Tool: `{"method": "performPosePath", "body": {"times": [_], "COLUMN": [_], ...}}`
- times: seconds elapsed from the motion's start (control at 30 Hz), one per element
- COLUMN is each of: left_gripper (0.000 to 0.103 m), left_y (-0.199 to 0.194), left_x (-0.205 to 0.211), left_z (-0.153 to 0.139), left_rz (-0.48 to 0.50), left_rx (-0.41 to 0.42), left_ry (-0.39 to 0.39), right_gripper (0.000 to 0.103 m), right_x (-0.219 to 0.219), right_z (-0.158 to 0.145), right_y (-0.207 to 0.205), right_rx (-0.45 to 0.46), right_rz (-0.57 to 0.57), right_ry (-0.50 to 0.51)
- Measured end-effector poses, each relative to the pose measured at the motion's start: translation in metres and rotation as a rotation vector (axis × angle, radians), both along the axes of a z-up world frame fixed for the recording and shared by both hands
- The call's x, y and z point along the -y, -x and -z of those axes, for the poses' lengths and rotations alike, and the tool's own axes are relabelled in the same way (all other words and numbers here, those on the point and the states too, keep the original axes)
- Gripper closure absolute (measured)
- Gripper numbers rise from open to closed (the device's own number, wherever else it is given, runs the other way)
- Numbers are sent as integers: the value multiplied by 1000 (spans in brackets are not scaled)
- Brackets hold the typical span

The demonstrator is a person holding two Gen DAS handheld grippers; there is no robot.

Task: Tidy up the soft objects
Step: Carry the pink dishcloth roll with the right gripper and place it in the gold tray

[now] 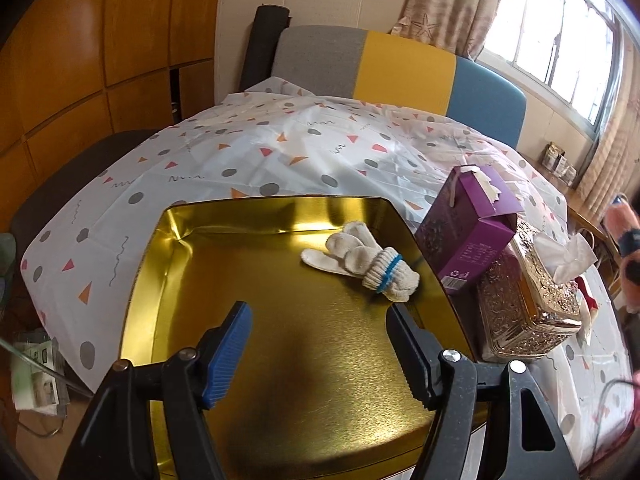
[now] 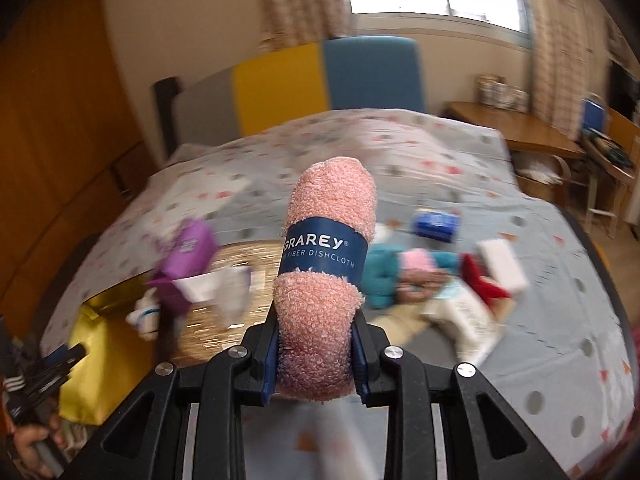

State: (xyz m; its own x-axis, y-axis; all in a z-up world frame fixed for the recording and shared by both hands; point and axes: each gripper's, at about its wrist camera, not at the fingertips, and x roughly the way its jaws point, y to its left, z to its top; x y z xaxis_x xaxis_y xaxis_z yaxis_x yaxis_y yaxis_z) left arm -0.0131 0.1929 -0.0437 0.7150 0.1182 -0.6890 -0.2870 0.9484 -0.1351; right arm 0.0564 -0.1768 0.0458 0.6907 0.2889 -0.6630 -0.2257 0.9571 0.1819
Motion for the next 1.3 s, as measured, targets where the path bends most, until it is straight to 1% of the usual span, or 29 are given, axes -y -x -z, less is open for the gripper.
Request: {"method": "performPosePath", "body": {"times": [0.1,0.2,0.27,0.4,0.47,0.6,0.73,0.83,0.9,0.93,1.0,1.1,1.3], "left_gripper": [28,27,27,26,25,24,24,24,24,24,24,24,24], "left_y": [5,9,12,18,19,21,22,22,21,21,20,19,19], "left_x": [-3,-6,-7,-12,-13,-15,-15,-14,-13,-12,-12,-10,-6], "left_z": [-2,-4,-5,-7,-8,-7,-8,-8,-7,-7,-6,-6,-5], "left_rz": [-16,-19,-24,-33,-40,-45,-46,-47,-47,-48,-47,-46,-41], "left_rx": [7,16,21,26,27,28,29,29,24,20,19,15,11], "left_ry": [-10,-11,-18,-19,-26,-28,-39,-45,-53,-56,-53,-60,-75], "right_gripper": [75,74,74,74,74,73,70,64,62,59,57,57,56], "right_x": [-57,-112,-145,-198,-217,-241,-256,-265,-265,-264,-260,-250,-227], "right_z": [1,13,27,55,69,94,114,124,128,127,125,121,99], "right_y": [9,16,19,15,11,1,-4,-6,-3,-2,-1,0,5], "right_rx": [-16,-53,-86,-160,-188,-235,-264,-252,-237,-230,-224,-223,-143], "right_rz": [-154,-279,-344,-415,-442,-461,-466,-454,-456,-456,-457,-448,-400], "right_ry": [-11,-10,3,46,73,146,205,251,262,262,250,206,123]}}
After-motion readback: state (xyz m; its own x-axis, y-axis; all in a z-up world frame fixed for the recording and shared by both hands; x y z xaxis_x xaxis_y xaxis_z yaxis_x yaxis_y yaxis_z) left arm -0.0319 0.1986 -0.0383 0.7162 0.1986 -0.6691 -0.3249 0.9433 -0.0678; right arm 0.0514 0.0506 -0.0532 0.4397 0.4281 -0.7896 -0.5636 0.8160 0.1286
